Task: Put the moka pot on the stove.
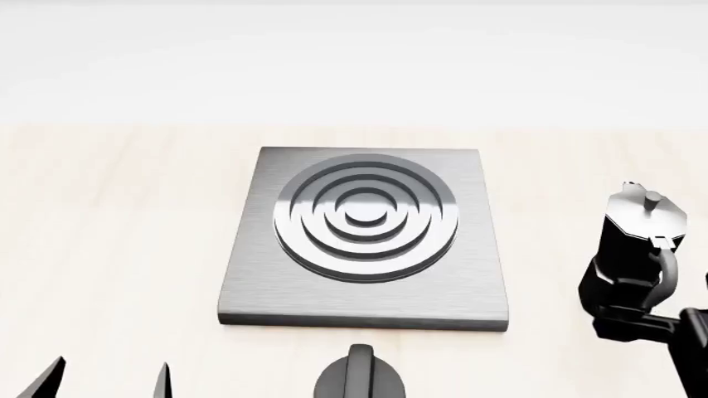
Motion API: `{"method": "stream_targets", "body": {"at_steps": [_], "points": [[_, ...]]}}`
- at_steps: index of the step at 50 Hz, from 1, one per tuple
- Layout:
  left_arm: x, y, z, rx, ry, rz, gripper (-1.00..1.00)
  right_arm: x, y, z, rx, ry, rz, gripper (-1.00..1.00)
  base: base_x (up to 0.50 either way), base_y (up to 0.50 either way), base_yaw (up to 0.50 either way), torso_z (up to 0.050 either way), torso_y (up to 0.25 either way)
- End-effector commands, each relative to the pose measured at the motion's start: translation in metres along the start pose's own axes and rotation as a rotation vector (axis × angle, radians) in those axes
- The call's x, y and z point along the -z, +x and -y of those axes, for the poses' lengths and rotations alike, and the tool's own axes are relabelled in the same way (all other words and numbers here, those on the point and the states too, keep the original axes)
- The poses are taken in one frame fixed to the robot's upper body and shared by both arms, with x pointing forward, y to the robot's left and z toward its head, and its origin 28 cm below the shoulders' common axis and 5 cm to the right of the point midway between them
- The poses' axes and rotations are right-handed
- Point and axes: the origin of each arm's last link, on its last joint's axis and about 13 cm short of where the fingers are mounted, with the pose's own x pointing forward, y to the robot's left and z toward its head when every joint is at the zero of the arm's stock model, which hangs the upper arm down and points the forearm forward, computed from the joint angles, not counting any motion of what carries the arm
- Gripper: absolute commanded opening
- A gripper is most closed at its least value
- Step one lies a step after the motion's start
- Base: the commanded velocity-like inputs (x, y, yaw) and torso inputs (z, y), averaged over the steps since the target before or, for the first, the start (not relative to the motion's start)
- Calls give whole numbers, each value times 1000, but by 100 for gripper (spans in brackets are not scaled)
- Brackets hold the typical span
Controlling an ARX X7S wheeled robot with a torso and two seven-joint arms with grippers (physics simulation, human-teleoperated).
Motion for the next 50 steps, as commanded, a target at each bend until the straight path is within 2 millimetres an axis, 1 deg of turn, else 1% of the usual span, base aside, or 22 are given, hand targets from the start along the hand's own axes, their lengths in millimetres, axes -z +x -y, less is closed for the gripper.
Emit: {"method": "stream_targets", "body": {"at_steps": [1, 12, 21, 25, 26, 35, 42, 45, 46, 47, 48, 49, 50], "points": [[-1, 0, 0, 0, 1, 1, 100, 3, 0, 4, 15, 17, -5, 100, 0, 0, 0, 0, 0], [-1, 0, 0, 0, 1, 6, 100, -2, 2, -3, -13, 12, 5, 100, 0, 0, 0, 0, 0], [-1, 0, 0, 0, 2, 7, 100, -1, 3, -4, -19, 11, 4, 100, 0, 0, 0, 0, 0], [2, 0, 0, 0, 3, 8, 100, 1, 3, -4, -22, 10, 1, 100, 0, 0, 0, 0, 0], [2, 0, 0, 0, 2, 8, 100, 2, 4, -3, -17, 7, -2, -100, 0, 0, 0, 0, 0], [17, 0, -1, 0, 2, 6, 100, 4, 2, -2, -25, 9, -5, -100, 0, 0, 0, 0, 0], [14, -1, -1, -1, 0, 8, 100, 6, 3, -2, -39, 1, -3, -100, 0, 0, 0, 0, 0], [14, -1, -1, 0, -1, 9, 100, 2, 4, -4, -17, -36, 19, -100, 0, 0, 1, 0, 0], [14, -2, -1, 1, -1, 10, 100, -2, 4, -6, -16, -61, 41, -100, 0, 0, 0, 0, 0], [14, -2, -1, 0, 2, 11, 100, -11, 4, -11, -6, -102, 78, -100, 0, 0, 0, 0, 0], [14, -1, -1, 1, 0, 11, 100, -17, 3, -14, -2, -119, 93, -100, 0, 0, 0, 0, 0], [13, -1, -1, 1, 1, 12, 100, -30, 3, -19, -7, -129, 151, -100, 0, 0, 0, 0, 0], [13, -1, -1, 2, 1, 12, 100, -38, 2, -21, -6, -132, 178, -100, 0, 0, 0, 0, 0]]}}
